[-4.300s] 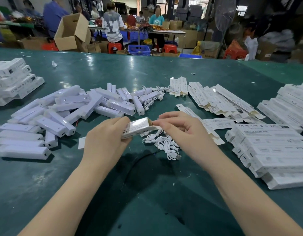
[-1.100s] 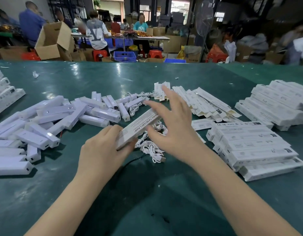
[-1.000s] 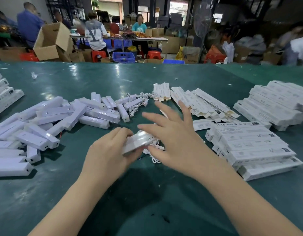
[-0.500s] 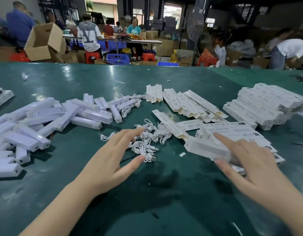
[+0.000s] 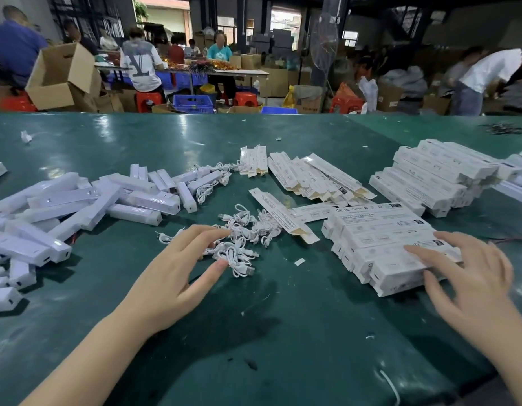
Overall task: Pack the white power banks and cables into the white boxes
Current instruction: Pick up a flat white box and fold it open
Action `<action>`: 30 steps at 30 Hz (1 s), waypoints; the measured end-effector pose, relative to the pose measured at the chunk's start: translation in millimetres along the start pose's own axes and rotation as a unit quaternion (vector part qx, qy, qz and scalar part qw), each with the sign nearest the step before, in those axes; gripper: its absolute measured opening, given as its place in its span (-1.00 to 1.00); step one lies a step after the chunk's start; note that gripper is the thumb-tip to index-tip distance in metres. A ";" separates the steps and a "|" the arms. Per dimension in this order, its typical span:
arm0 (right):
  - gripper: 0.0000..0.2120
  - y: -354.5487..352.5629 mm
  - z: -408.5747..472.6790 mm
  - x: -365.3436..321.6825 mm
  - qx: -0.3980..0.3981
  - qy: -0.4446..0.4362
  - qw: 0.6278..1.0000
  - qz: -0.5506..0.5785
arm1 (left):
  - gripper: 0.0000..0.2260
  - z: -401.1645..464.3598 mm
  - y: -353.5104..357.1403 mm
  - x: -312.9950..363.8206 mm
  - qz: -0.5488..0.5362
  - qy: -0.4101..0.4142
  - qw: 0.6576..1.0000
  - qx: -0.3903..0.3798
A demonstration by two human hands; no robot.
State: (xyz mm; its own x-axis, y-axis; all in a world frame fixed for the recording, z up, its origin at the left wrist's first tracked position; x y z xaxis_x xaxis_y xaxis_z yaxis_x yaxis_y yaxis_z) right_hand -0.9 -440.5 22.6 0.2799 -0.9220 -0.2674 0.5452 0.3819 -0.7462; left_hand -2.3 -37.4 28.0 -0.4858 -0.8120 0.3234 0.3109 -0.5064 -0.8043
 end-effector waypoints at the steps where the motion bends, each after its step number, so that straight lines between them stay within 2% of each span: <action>1: -0.60 1.4 -0.1 -2.1 0.013 0.000 1.000 -0.001 | -0.61 0.0 0.4 -0.3 0.000 -0.002 1.000 0.001; 7: -0.66 4.5 0.4 -8.0 0.049 0.018 0.999 0.003 | -0.64 -0.6 0.0 -1.0 -0.001 -0.017 1.000 0.003; 11: -0.59 1.9 6.5 -23.4 0.048 0.048 0.998 0.010 | -0.69 1.1 0.4 -2.6 0.010 -0.024 1.000 0.008; 14: -0.55 -2.6 20.3 -52.4 0.053 0.042 0.995 0.072 | -0.75 3.2 1.5 -5.5 0.023 -0.030 0.999 0.021; 16: -0.59 0.5 33.6 -81.2 0.025 0.013 0.989 0.146 | -0.83 3.5 2.8 -8.0 0.032 -0.037 0.998 0.029; 18: -0.67 13.8 49.3 -111.8 -0.040 -0.008 0.982 0.186 | -0.90 3.0 3.2 -10.4 0.040 -0.044 0.998 0.027; 21: -0.64 53.7 77.7 -144.6 -0.154 -0.029 0.977 0.143 | -0.91 2.2 2.2 -12.6 0.045 -0.050 0.998 0.016; 25: -0.51 115.5 106.7 -154.5 -0.285 0.054 0.956 0.034 | -0.92 1.4 -0.2 -12.4 0.048 -0.055 0.997 0.012; 27: -0.55 136.9 104.2 -152.8 -0.287 0.084 0.954 -0.026 | -0.93 -0.7 -2.6 -13.8 0.069 -0.060 0.996 0.014; 30: -0.65 146.3 95.8 -153.3 -0.212 0.105 0.970 -0.057 | -0.91 2.0 -7.9 -14.6 0.120 -0.062 0.990 0.030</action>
State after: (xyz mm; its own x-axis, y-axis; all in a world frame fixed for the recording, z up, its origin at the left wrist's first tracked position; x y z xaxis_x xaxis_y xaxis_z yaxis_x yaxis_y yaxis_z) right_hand 111.7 -237.2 12.8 0.0456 -0.9662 -0.2536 0.1766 0.2576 -0.9500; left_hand 4.0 -22.1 30.7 -0.2894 -0.9384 0.1889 0.4551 -0.3085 -0.8353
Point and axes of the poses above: each hand's wrist, its own z-axis towards the middle knuckle, its own y-axis out of the palm, x = y × z, the point moved 2 cm from there along z, towards the middle knuckle, and after that the axes turned 11 degrees about z, right-handed, at the moved point
